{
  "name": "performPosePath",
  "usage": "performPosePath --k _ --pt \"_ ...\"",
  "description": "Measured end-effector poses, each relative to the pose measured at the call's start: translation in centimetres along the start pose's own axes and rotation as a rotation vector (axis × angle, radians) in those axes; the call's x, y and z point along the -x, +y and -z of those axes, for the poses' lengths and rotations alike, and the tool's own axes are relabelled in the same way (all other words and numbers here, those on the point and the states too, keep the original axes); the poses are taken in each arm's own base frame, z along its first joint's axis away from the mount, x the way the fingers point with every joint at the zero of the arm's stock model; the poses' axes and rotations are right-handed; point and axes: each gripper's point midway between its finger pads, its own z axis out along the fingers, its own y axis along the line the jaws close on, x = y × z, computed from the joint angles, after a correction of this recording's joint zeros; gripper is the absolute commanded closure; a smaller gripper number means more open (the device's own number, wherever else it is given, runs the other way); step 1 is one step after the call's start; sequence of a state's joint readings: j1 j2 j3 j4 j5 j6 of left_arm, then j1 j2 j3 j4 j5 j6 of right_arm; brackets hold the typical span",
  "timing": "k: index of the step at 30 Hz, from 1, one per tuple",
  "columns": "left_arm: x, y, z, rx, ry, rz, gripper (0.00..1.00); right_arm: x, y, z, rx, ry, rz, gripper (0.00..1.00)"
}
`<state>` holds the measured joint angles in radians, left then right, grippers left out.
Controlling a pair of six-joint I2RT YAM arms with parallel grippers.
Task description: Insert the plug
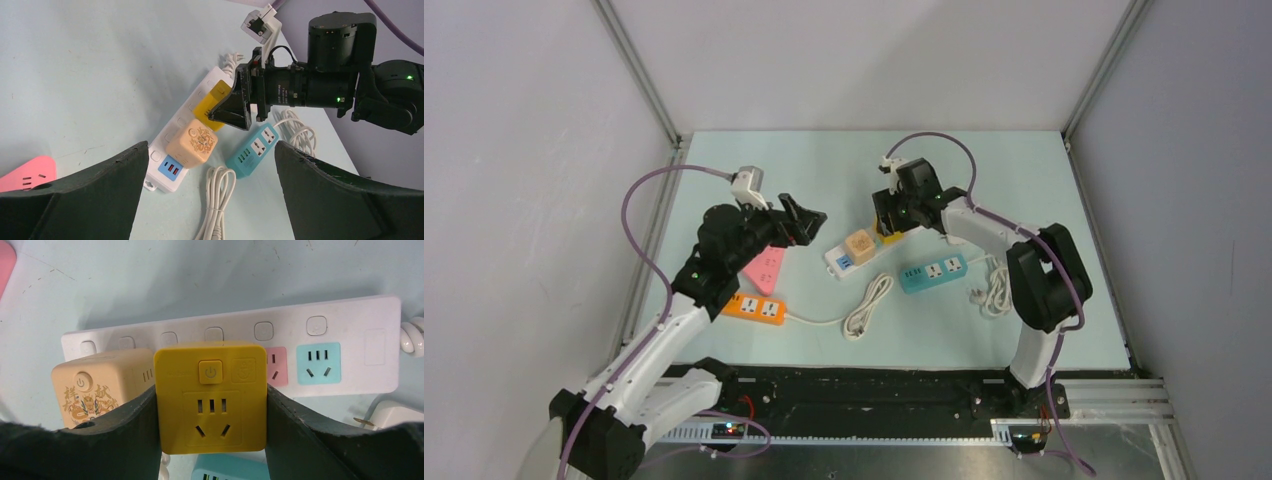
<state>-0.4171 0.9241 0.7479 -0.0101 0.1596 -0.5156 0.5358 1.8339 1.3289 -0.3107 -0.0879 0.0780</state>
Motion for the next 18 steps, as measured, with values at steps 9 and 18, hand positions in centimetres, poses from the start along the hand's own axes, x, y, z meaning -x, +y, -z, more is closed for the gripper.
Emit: performPosePath --k 9,18 --pt "0.1 0.0 0.0 -0.001 -0.002 0.0 0.0 0.0 -1.0 0.5 0.002 0.004 0.006 1.0" --pt "0.0 -0.1 0.1 -0.003 -0.001 0.001 0.0 -0.9 -0.2 1.0 0.13 0.047 0.028 1.0"
